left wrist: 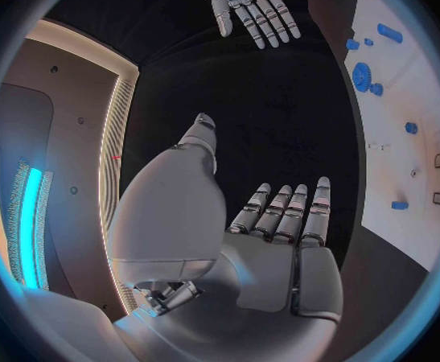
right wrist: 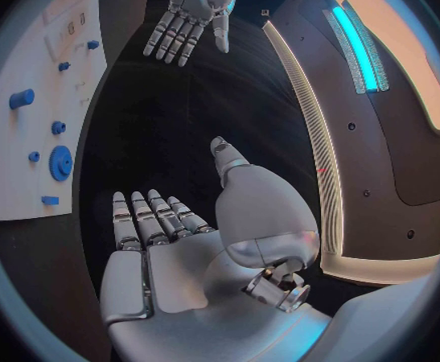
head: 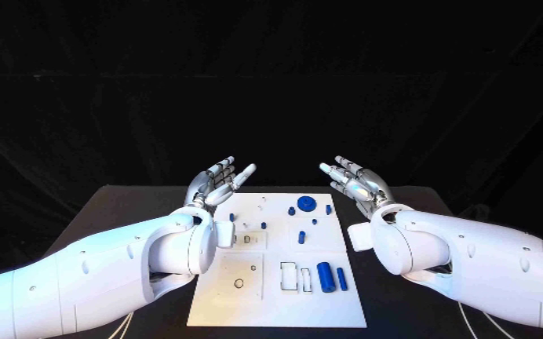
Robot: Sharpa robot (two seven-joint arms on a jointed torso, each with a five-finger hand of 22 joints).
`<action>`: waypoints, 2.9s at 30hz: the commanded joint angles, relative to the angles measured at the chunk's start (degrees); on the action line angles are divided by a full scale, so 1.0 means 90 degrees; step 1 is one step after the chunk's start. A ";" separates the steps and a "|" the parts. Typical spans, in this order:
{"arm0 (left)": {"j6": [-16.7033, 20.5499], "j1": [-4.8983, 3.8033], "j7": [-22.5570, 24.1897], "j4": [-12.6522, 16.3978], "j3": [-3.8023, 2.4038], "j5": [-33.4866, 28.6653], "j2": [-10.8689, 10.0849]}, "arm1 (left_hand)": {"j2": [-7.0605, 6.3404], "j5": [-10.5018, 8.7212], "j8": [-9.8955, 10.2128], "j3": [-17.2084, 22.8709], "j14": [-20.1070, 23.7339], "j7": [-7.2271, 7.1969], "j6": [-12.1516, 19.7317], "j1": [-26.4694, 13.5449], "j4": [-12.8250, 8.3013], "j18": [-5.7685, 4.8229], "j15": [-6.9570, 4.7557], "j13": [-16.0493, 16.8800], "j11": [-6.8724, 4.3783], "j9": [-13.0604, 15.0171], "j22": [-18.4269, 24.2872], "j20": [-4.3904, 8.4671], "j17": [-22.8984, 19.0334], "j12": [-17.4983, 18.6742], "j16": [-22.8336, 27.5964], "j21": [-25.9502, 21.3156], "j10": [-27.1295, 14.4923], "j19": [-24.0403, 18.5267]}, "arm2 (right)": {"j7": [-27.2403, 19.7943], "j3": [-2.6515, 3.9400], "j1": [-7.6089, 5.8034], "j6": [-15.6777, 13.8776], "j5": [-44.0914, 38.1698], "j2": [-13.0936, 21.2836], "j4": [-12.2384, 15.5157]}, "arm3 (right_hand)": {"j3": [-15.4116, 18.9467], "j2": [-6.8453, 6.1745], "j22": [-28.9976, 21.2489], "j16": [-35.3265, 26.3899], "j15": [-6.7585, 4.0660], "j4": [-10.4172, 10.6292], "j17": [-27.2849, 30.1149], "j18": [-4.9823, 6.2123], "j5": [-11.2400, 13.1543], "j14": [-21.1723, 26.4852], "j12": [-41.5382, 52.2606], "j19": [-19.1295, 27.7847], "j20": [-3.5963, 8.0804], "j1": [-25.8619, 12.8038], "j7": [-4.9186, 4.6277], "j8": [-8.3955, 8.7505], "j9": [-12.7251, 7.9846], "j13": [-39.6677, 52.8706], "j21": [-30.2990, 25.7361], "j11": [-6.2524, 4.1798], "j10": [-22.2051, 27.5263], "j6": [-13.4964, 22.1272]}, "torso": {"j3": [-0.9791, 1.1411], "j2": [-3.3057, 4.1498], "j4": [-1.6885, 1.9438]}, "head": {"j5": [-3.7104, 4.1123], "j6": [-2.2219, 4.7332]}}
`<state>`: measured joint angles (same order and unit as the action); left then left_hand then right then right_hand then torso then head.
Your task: Assemble the parts on the task board
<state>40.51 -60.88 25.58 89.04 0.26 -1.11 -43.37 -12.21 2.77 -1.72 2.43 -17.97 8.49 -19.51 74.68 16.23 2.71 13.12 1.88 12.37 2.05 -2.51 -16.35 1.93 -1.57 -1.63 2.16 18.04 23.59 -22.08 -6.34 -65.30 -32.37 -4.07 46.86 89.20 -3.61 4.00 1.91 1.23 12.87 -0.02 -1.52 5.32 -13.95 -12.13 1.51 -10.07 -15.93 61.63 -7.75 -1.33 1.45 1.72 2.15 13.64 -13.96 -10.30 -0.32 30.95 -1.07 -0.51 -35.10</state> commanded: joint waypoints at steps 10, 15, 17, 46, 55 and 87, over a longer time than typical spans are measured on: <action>-0.0381 -0.0019 0.0052 0.0029 -0.0017 -0.0026 -0.0151 | 0.0372 0.0022 -0.0218 0.0336 -0.1167 0.0769 -0.0978 0.0513 0.0076 0.0128 0.0060 0.0099 0.0230 0.0113 -0.0069 -0.0051 0.0120 -0.0187 -0.0230 0.0137 0.0992 0.0417 | 0.0256 -0.0120 -0.0280 0.0640 -0.1933 0.0066 -0.0254 | -0.0282 0.0120 0.0401 0.0508 -0.0043 -0.0811 -0.0218 0.0298 -0.0017 -0.3347 0.0512 -0.1970 -0.0086 0.1364 -0.0892 -0.0479 0.0231 0.0218 0.0894 -0.0002 -0.3528 -0.2704 | -0.0024 0.0007 -0.0004 | 0.0032 -0.0079; -0.0517 -0.0060 0.0035 0.0088 -0.0039 0.0092 -0.0303 | 0.0716 0.0008 -0.0582 0.0505 -0.2912 0.0762 -0.2660 0.0625 -0.0023 0.0380 -0.0124 0.0253 0.0109 0.0282 -0.0278 -0.0022 0.0265 -0.0570 -0.0605 0.0557 0.3022 0.1920 | 0.0271 -0.0114 -0.0367 0.0533 -0.2549 0.0072 -0.0373 | -0.0409 0.0114 0.0562 0.0569 -0.0213 -0.1002 -0.0238 0.0484 -0.0042 -0.4247 0.0547 -0.3041 -0.0081 0.1483 -0.0789 -0.0554 0.0251 0.0210 0.1347 -0.0144 -0.4166 -0.3741 | -0.0016 0.0058 0.0013 | 0.0050 -0.0080; -0.0594 -0.0091 0.0004 0.0113 -0.0046 0.0188 -0.0359 | 0.0774 0.0013 -0.0663 0.0525 -0.3299 0.0707 -0.3096 0.0636 -0.0068 0.0548 -0.0223 0.0243 0.0032 0.0302 -0.0327 -0.0009 0.0288 -0.0632 -0.0707 0.0713 0.3356 0.2220 | 0.0287 -0.0110 -0.0401 0.0525 -0.2793 0.0077 -0.0414 | -0.0456 0.0103 0.0565 0.0570 -0.0267 -0.1046 -0.0240 0.0530 -0.0054 -0.4446 0.0529 -0.3179 -0.0076 0.1483 -0.0755 -0.0551 0.0253 0.0208 0.1405 -0.0184 -0.4321 -0.4035 | -0.0017 0.0089 0.0021 | 0.0055 -0.0102; -0.1711 -0.0671 -0.0354 0.1209 -0.0146 0.0463 -0.1105 | 0.0963 0.0014 -0.0610 0.0645 -0.4718 0.0483 -0.3839 0.0972 -0.0814 0.0879 -0.0615 0.0253 -0.0276 0.0206 -0.0375 0.0095 0.0480 -0.0673 -0.0856 0.1139 0.4503 0.3141 | 0.2612 -0.0015 -0.1224 0.2103 -0.8481 -0.0309 -0.1159 | -0.0808 -0.0527 0.1551 0.1589 -0.1346 -0.1315 -0.1292 0.0577 -0.0214 -0.8021 0.0337 -0.5989 0.1011 0.1277 -0.0176 -0.0483 0.0310 0.0328 0.3587 -0.0908 -0.5985 -0.5564 | -0.0151 0.0943 0.0335 | 0.0364 -0.0166; -0.1716 -0.0845 -0.0341 0.1457 -0.0158 0.0453 -0.1158 | 0.0953 0.0014 -0.0594 0.0626 -0.4707 0.0487 -0.3836 0.0937 -0.0817 0.0876 -0.0608 0.0246 -0.0270 0.0201 -0.0367 0.0096 0.0481 -0.0650 -0.0831 0.1135 0.4497 0.3141 | 0.3167 -0.0014 -0.1312 0.2171 -0.9535 -0.0523 -0.1175 | -0.0836 -0.0696 0.3650 0.3738 -0.1459 -0.1078 -0.2944 0.0352 -0.0134 -0.8219 0.0278 -0.6780 0.1152 0.1176 -0.0075 -0.0375 0.0307 0.0379 0.5582 -0.0976 -0.5817 -0.5597 | -0.0173 0.1144 0.0396 | 0.0435 -0.0103; -0.1633 -0.0934 -0.0437 0.1491 -0.0162 0.0110 -0.1168 | 0.0953 0.0014 -0.0551 0.0596 -0.4671 0.0500 -0.3814 0.0879 -0.0832 0.0871 -0.0589 0.0234 -0.0254 0.0192 -0.0344 0.0089 0.0478 -0.0596 -0.0767 0.1114 0.4470 0.3123 | 0.3396 -0.0031 -0.1263 0.2813 -0.9924 -0.1033 -0.1601 | -0.1023 -0.0799 0.8005 0.8009 -0.1364 -0.0720 -0.7048 -0.0232 -0.0202 -0.8260 0.0373 -0.7959 0.1044 0.1344 -0.0102 -0.0313 0.0321 0.0457 0.8737 -0.0902 -0.5377 -0.5568 | -0.0236 0.1446 0.0594 | 0.0610 -0.0053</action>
<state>26.35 -69.19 21.58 102.36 -1.13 0.18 -54.04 -3.40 2.98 -6.94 7.88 -60.03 12.79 -53.66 83.00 8.87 9.81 7.48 4.04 9.92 3.87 -5.66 -15.45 6.19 -7.10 -8.77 12.14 58.15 51.51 7.92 -6.59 -76.75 -9.51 -92.42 37.71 74.88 -12.74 -2.99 73.86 73.04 0.32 -6.77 -64.88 4.36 -15.63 -83.92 4.88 -81.17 -6.53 73.54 -8.59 -4.33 4.26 5.91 80.55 5.53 -62.75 -60.78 -2.42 43.71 4.10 4.86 -35.67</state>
